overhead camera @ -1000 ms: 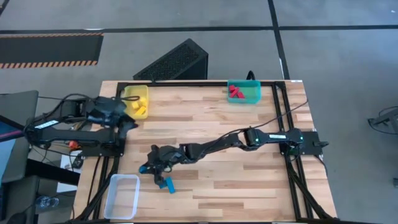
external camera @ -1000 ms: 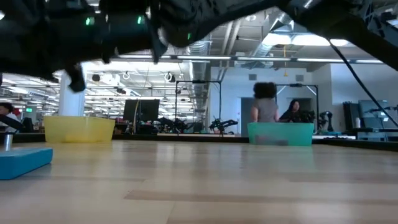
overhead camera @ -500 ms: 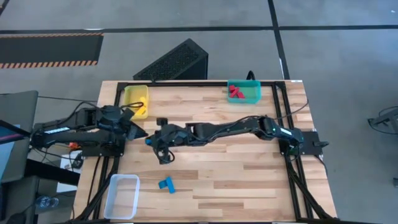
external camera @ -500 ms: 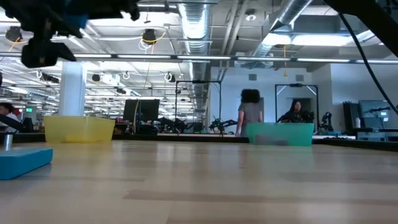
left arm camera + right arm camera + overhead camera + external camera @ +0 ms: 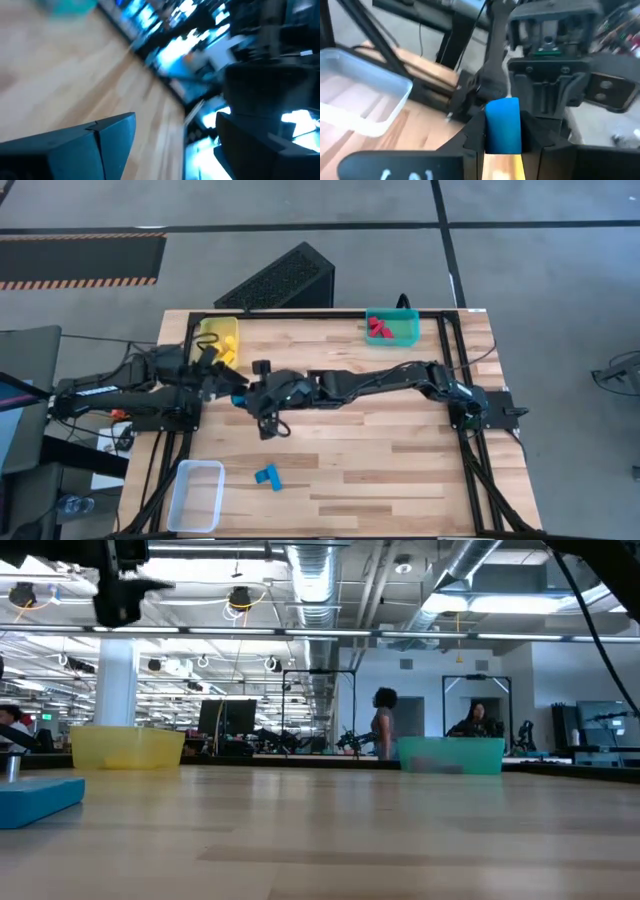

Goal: Sort & place blocks by color
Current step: Put the top right blue block into the transparent bin

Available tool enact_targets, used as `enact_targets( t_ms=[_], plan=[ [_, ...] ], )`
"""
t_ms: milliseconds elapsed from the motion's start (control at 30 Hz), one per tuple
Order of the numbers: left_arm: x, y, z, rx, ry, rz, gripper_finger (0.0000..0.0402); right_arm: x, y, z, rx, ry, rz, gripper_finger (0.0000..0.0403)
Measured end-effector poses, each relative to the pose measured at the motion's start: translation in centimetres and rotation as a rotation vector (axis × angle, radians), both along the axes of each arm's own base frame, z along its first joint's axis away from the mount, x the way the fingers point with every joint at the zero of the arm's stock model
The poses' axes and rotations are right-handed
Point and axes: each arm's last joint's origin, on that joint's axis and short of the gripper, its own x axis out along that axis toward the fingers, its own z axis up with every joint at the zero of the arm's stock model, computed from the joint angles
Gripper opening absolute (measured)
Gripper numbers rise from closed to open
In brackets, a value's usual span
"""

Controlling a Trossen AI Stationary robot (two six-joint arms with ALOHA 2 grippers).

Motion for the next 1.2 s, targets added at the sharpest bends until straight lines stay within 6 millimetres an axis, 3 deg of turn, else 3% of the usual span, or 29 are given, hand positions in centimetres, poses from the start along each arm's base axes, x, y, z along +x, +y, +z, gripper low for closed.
enact_targets(
  t_ms=[267, 467, 667, 867, 1200],
  plan=[
    [-0.8, -0.2, 2.6, 0.229, -0.278, -0.026, 0.0257, -2.3, -0.4, 4.6, -0.045, -0.096, 0.067, 0.0093],
    [-0.4, -0.6, 2.5, 0.241, -0.301, -0.185, 0.0257, -4.4, -1.4, 8.5, -0.072, -0.191, 0.071, 0.0093],
    [0.6, -0.5, 3.4, 0.253, -0.39, -0.206, 0.0257, -3.4, -1.7, 6.7, -0.059, -0.145, 0.128, 0.0093],
    [1.4, -0.2, 3.3, 0.234, -0.373, -0.142, 0.0257, -3.2, -1.0, 6.6, -0.045, -0.149, 0.138, 0.0093],
    [1.5, -0.4, 4.3, 0.262, -0.489, -0.209, 0.0257, -3.2, -0.9, 5.9, -0.011, -0.101, 0.151, 0.0093]
  ],
)
